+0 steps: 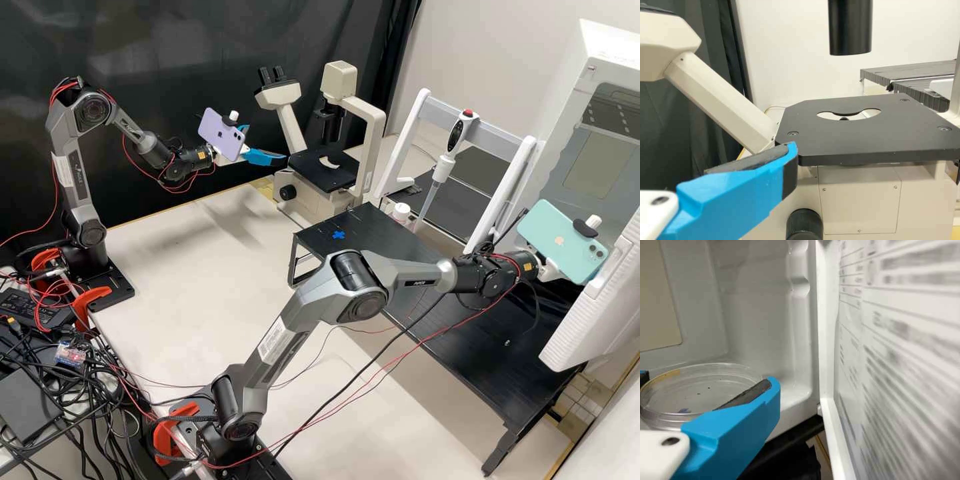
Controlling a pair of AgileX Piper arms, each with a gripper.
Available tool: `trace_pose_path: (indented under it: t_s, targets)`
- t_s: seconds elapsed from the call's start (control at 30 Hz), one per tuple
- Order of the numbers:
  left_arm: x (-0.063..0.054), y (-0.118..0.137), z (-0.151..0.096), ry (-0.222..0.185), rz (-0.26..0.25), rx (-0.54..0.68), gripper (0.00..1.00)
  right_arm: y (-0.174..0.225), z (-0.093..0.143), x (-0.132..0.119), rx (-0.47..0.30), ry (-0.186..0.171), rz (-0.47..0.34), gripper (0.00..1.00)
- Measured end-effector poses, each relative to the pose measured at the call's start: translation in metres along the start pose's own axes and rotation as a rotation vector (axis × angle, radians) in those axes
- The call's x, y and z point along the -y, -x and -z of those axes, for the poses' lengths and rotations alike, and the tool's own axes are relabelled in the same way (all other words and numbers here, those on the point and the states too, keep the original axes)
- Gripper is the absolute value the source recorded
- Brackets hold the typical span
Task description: Move the petri dish to the incubator
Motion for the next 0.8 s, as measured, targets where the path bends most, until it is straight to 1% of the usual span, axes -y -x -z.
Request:
trace_pose_path:
  t_s: [0.17,0.3,0.33,0.37,0.4,0.43,0.47,0.53,0.6,0.67,0.73,0.8]
  targets:
    - [0.000,0.000,0.000,0.000,0.000,0.000,1.00,-0.019,0.003,0.006,0.018,0.009,0.014,0.00]
    - [0.000,0.000,0.000,0.000,0.000,0.000,1.00,-0.032,0.006,0.013,0.018,0.014,0.017,0.00]
    - [0.000,0.000,0.000,0.000,0.000,0.000,1.00,-0.035,0.005,0.016,0.025,0.022,0.024,0.00]
    - [0.000,0.000,0.000,0.000,0.000,0.000,1.00,-0.038,0.006,0.018,0.026,0.015,0.027,0.00]
    - [0.000,0.000,0.000,0.000,0.000,0.000,1.00,-0.041,0.006,0.020,0.034,0.024,0.034,0.00]
    - [0.000,0.000,0.000,0.000,0.000,0.000,1.00,-0.043,0.006,0.021,0.035,0.014,0.038,0.00]
    - [0.000,0.000,0.000,0.000,0.000,0.000,1.00,-0.047,0.006,0.027,0.036,0.023,0.052,0.00]
    - [0.000,0.000,0.000,0.000,0.000,0.000,1.00,-0.051,0.007,0.029,0.031,0.015,0.060,0.00]
    - [0.000,0.000,0.000,0.000,0.000,0.000,1.00,-0.053,0.007,0.034,0.030,0.033,0.073,0.00]
    - [0.000,0.000,0.000,0.000,0.000,0.000,1.00,-0.055,0.006,0.041,0.027,0.041,0.089,0.00]
    - [0.000,0.000,0.000,0.000,0.000,0.000,1.00,-0.056,0.007,0.046,0.026,0.039,0.104,0.00]
    - [0.000,0.000,0.000,0.000,0.000,0.000,1.00,-0.057,0.008,0.047,0.019,0.052,0.107,0.00]
